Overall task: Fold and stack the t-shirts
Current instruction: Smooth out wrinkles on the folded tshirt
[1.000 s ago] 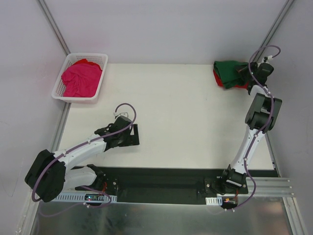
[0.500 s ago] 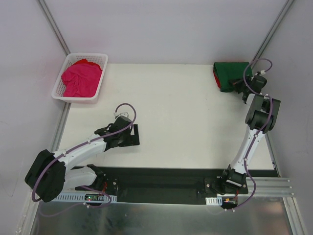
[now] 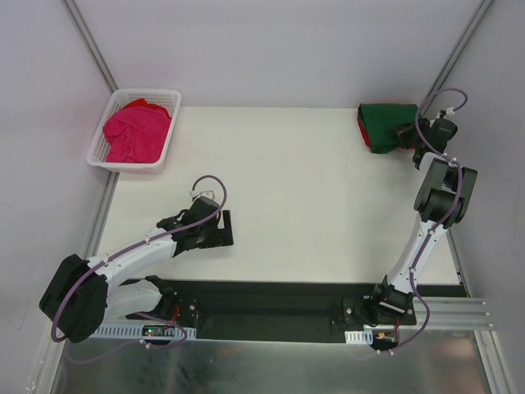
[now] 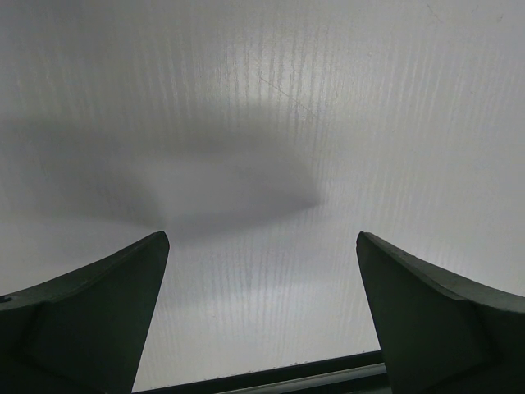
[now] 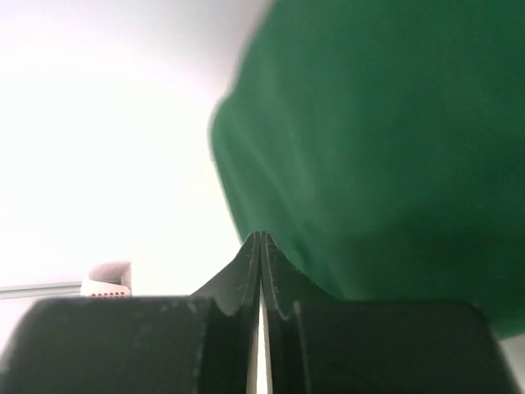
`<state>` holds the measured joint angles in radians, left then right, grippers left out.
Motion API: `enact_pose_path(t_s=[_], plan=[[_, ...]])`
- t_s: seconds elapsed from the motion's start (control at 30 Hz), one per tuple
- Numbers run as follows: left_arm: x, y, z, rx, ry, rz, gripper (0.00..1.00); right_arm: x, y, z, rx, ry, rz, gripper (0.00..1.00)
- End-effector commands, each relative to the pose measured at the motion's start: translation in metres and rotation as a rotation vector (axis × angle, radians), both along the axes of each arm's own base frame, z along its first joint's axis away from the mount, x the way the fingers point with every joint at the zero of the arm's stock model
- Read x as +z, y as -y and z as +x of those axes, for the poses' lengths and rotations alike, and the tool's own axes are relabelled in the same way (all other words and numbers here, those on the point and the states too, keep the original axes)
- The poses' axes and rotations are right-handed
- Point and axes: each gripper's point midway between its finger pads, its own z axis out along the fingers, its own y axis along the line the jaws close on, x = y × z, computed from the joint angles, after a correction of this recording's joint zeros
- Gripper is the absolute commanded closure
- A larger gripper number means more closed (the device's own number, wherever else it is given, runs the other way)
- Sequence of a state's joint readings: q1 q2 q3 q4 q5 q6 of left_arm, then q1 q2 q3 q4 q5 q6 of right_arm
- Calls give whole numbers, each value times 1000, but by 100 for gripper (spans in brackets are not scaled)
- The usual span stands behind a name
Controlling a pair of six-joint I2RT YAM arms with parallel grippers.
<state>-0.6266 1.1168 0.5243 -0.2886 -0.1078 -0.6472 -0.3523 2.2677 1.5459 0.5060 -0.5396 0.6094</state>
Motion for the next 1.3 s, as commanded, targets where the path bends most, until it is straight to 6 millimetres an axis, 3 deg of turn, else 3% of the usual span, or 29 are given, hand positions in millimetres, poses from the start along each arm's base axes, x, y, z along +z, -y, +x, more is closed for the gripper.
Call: enact_pose_path(t_s=[0.0, 0.17, 0.4, 0.5, 0.8, 1.27], plan=[[2, 1, 0, 20, 5, -27, 1, 99, 19, 6, -21, 192, -74, 99], [1, -1, 0, 22, 8, -20, 1, 100, 43, 16, -66, 203, -87, 99], [-2, 1, 1, 19, -13, -6, 1, 69, 78, 29, -138, 166, -68, 99], [-4, 1, 1, 22, -25, -3, 1, 59, 80, 33, -140, 153, -60, 99], [-5, 3, 3, 23, -37, 1, 1, -1, 79, 26, -139, 51, -44, 99], [-6, 1, -2, 26, -34, -9, 1, -14, 84, 12, -135, 12, -52, 99]])
